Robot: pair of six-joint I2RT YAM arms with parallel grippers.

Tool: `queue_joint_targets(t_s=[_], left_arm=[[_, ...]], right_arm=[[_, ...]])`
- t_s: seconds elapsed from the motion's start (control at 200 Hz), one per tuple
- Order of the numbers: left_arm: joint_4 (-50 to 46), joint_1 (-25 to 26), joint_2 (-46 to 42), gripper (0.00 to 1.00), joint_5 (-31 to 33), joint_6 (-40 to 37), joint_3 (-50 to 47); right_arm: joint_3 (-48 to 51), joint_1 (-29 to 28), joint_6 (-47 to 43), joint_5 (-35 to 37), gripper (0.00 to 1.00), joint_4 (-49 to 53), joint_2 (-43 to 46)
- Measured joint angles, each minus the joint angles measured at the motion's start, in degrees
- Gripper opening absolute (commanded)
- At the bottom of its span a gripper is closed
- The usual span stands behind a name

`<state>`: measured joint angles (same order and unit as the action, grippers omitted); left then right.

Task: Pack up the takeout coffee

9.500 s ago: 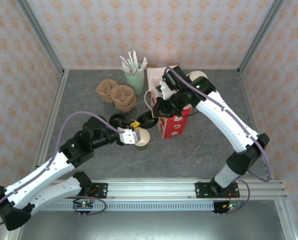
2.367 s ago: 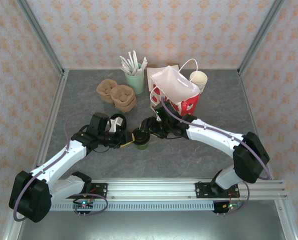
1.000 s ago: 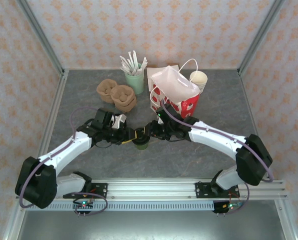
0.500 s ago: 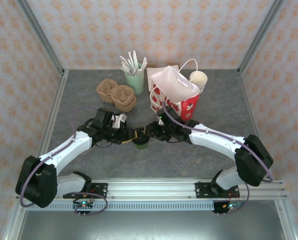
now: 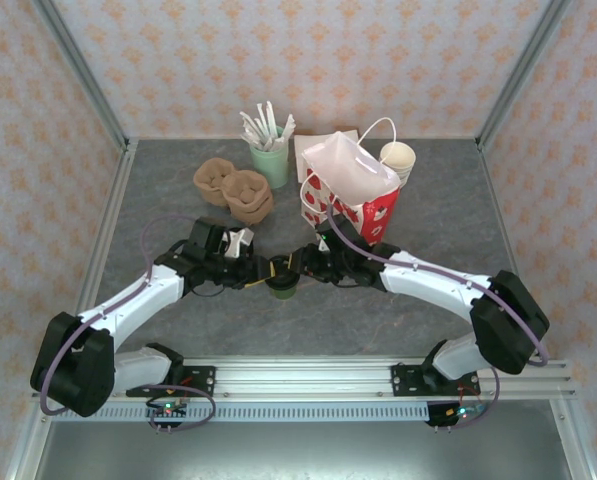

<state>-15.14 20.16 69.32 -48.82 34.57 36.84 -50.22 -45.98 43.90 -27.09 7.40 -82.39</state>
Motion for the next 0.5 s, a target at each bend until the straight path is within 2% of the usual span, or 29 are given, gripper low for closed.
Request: queue_joint_targets(t_s=[0.5], left_arm=[[3.0, -0.1, 0.0, 0.42, -0.3, 0.0, -1.4]], right_arm=[[4.3, -0.1, -0.3, 0.7, 0.36, -8.0, 0.4]])
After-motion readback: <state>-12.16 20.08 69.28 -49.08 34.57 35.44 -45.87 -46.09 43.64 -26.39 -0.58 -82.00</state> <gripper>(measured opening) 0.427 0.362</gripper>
